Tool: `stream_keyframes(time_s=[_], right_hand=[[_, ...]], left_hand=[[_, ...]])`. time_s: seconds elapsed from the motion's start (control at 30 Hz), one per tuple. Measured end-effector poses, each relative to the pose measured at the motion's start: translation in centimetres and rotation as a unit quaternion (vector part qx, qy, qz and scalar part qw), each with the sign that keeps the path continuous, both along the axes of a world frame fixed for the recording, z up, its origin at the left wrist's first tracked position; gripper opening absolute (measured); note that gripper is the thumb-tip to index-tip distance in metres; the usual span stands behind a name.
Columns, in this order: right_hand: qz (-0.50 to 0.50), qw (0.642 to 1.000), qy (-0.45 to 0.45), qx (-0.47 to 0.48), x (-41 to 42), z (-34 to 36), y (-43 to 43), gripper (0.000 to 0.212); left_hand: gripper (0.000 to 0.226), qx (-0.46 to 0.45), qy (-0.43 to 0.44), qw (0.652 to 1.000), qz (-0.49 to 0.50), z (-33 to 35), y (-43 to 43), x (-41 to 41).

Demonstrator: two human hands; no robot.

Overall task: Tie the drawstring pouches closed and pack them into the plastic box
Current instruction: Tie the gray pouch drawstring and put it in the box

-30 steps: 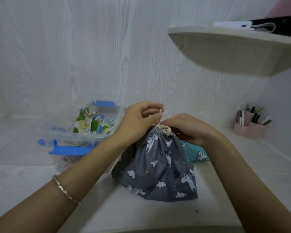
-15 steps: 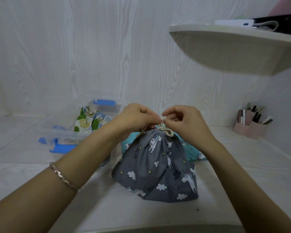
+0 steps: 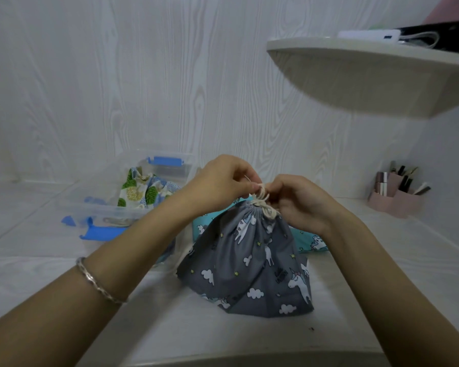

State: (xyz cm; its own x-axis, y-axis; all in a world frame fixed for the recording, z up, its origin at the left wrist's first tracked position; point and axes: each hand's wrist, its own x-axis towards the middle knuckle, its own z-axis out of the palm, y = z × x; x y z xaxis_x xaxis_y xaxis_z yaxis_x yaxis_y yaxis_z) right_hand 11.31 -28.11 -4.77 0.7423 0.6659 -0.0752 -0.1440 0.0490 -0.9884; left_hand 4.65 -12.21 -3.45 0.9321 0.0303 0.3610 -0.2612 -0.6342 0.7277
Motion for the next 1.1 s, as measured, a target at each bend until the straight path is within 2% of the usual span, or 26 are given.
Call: stream_keyframes(time_s=[0.07,0.1,0.13,0.17,0.23,0.27,0.4,0.53,0.63,0.7,0.83,0.93,0.97,1.03,1.07,1.1], right_hand=[[0.014,1.000,-0.026,0.000,-0.3,-0.1,-0.1,0.007],[0.013,0.997,-0.077,-0.016,-0.3,-0.2,-0.1,0.009],[0.002,0.987,-0.152,-0.045,-0.4,-0.4,-0.2,0.021],[-0.023,0.970,-0.230,-0.072,-0.5,-0.5,-0.1,0.023],[-0.099,0.935,-0.332,-0.068,-0.9,-0.8,0.1,0.011],[-0.135,0.920,-0.365,-0.052,-0.9,-1.1,0.2,0.015],[-0.177,0.866,-0.464,-0.061,-1.1,-1.6,0.4,0.010],[-0.164,0.886,-0.433,-0.031,-1.4,-1.4,0.0,0.018],[-0.152,0.896,-0.415,-0.030,-1.1,-1.2,-0.3,0.016],[-0.134,0.908,-0.396,-0.027,-0.5,-0.7,-1.1,0.010],[-0.127,0.920,-0.370,-0.031,1.1,-0.1,-3.8,0.013],[-0.053,0.956,-0.287,-0.003,1.0,-0.5,-3.7,0.005],[-0.009,0.967,-0.254,-0.002,0.9,-0.7,-3.4,0.014],[0.077,0.964,-0.248,-0.066,0.5,-1.2,-3.0,0.054],[0.091,0.953,-0.268,-0.107,0.3,-1.5,-2.7,0.063],[0.084,0.947,-0.281,-0.128,0.2,-1.7,-2.5,0.057]], left_hand=[[0.006,0.019,-0.004,1.000,0.007,-0.1,-0.1,0.1],[0.009,0.025,0.003,1.000,0.010,-0.2,-0.1,0.1],[0.013,0.022,0.016,1.000,0.013,-0.2,-0.2,-0.1],[0.018,0.006,0.035,0.999,0.015,-0.2,-0.2,-0.1],[0.026,-0.062,0.079,0.995,0.014,-0.2,-0.1,-0.1],[0.027,-0.100,0.102,0.990,0.014,-0.2,-0.1,-0.1],[0.024,-0.193,0.156,0.969,0.006,-0.2,0.2,0.1],[0.027,-0.220,0.165,0.961,0.002,-0.2,0.4,0.1],[0.017,-0.233,0.149,0.961,-0.022,-0.1,0.4,-0.2],[0.013,-0.213,0.116,0.970,-0.010,0.2,0.9,-0.6],[0.007,-0.159,0.024,0.986,0.033,1.0,2.1,-1.7],[0.007,-0.140,-0.002,0.989,0.039,0.9,1.5,-1.8],[0.007,-0.138,-0.003,0.990,0.037,0.8,1.3,-1.6],[0.007,-0.142,0.015,0.990,0.018,0.7,1.2,-1.4],[0.009,-0.137,0.018,0.990,0.012,0.5,1.3,-1.3],[0.011,-0.117,0.005,0.993,0.022,0.3,1.4,-1.1]])
